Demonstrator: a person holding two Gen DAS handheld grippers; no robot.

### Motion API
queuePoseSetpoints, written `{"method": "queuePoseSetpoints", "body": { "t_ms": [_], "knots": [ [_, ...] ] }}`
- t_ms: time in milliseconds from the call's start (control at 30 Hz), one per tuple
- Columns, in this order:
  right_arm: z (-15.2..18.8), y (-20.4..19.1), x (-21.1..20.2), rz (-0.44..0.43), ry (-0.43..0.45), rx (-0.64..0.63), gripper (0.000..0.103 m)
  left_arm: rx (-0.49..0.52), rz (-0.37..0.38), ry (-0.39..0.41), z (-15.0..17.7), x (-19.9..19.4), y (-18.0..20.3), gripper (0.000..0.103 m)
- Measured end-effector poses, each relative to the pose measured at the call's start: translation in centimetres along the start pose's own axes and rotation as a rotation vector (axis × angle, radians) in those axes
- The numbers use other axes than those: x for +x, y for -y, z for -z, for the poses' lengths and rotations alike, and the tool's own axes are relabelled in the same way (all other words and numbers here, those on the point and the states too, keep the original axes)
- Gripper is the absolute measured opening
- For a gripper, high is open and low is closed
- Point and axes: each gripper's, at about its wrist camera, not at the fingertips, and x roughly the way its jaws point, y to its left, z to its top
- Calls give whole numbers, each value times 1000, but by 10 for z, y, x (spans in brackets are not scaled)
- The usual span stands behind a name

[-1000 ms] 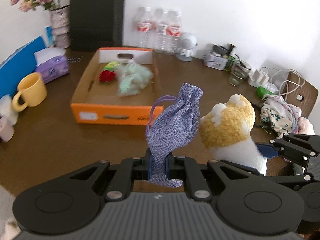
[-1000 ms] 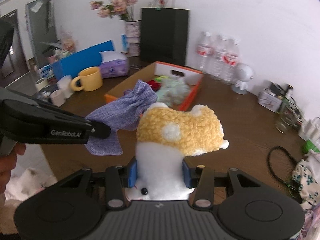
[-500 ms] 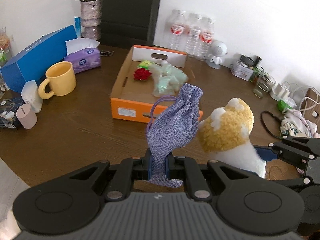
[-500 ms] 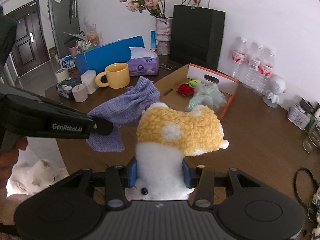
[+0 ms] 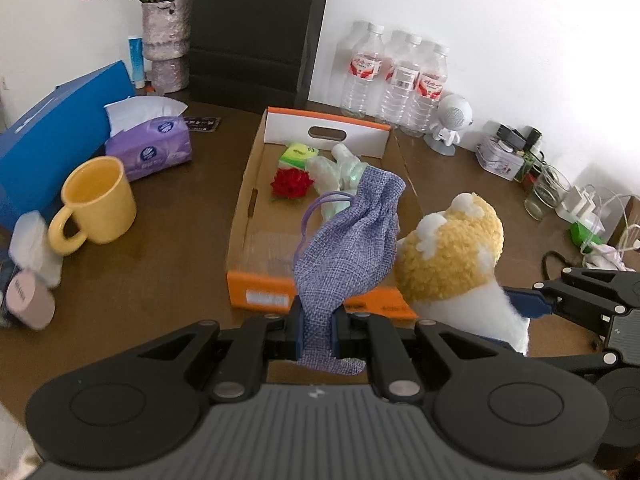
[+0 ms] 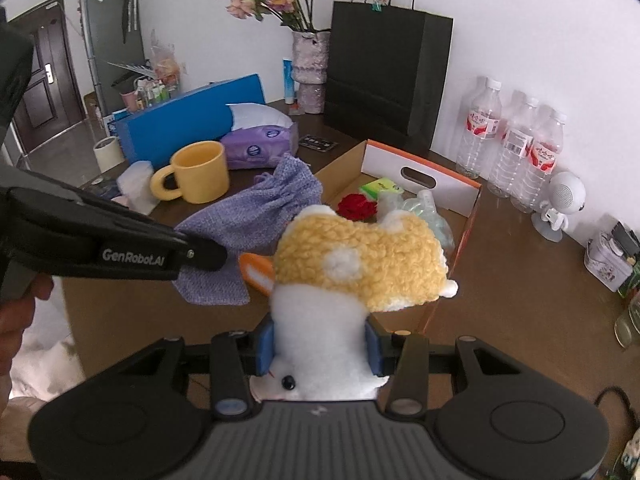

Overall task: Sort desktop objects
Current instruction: 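Carry the pouch with the left gripper while the right gripper carries the hamster over the tray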

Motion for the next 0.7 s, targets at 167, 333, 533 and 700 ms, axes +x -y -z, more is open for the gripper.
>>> {"method": "queuePoseSetpoints", "body": {
  "t_ms": [167,333,533,700],
  "knots": [
    [-30,20,43,0,-30,23,43,7,5,-34,-32,38,-13,12],
    [-48,41,91,5,-76,55,43,38,20,-101,-56,88,-22,12],
    [-58,58,143,-7,-145,93,43,84,24,-184,-73,141,-26,13],
    [-55,66,174,-13,-205,119,43,106,33,-251,-74,169,-27,13]
  ]
}}
